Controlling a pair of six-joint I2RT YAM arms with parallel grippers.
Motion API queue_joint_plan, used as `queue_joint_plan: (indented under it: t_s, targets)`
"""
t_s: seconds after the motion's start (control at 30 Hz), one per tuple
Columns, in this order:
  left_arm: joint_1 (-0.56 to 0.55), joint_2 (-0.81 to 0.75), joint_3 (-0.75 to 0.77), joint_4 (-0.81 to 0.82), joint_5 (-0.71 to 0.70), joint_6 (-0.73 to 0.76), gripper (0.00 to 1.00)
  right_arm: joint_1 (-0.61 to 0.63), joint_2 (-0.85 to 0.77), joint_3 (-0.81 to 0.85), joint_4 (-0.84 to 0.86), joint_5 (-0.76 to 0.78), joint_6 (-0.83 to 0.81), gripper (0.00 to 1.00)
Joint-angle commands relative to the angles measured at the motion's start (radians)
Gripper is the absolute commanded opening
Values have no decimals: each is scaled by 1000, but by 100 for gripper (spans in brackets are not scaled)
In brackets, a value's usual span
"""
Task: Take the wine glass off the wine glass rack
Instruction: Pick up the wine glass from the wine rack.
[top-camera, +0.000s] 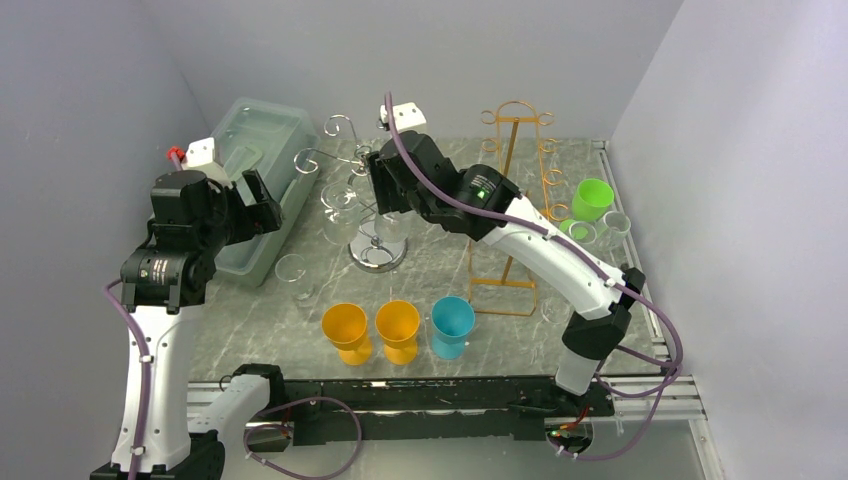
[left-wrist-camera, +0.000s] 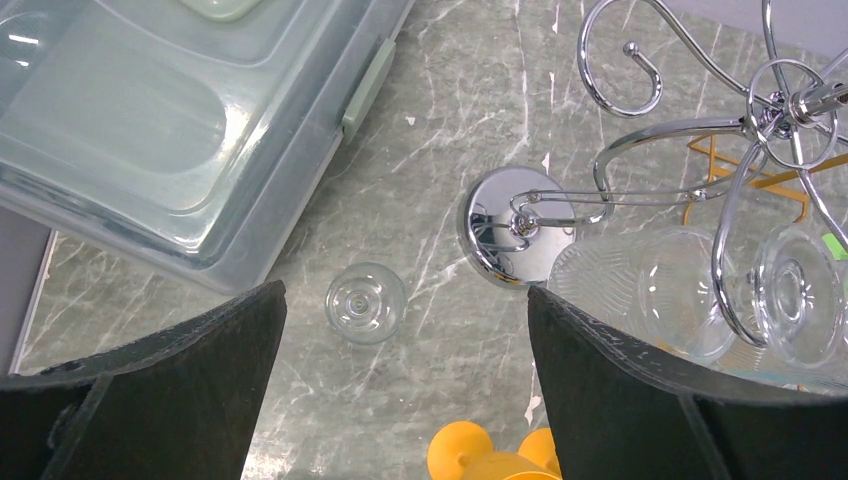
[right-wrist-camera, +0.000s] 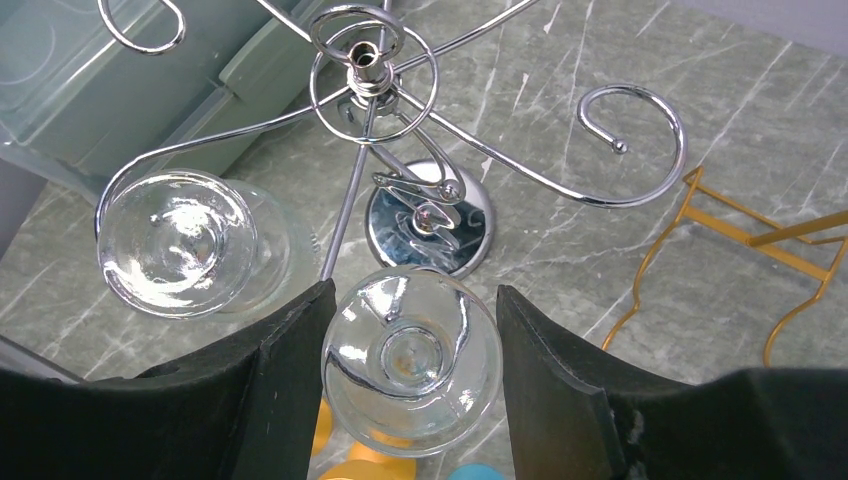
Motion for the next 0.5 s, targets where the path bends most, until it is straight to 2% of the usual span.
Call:
queue_joint_plan:
  t_s: [0.0,0.47]
  targets:
    - [4,-7,-6,44,27,12,95,14,-35,32,77,16,-19,35]
    - [5,-26,-27,64,45,6,96,21,-61,0,104,-13,-30,34]
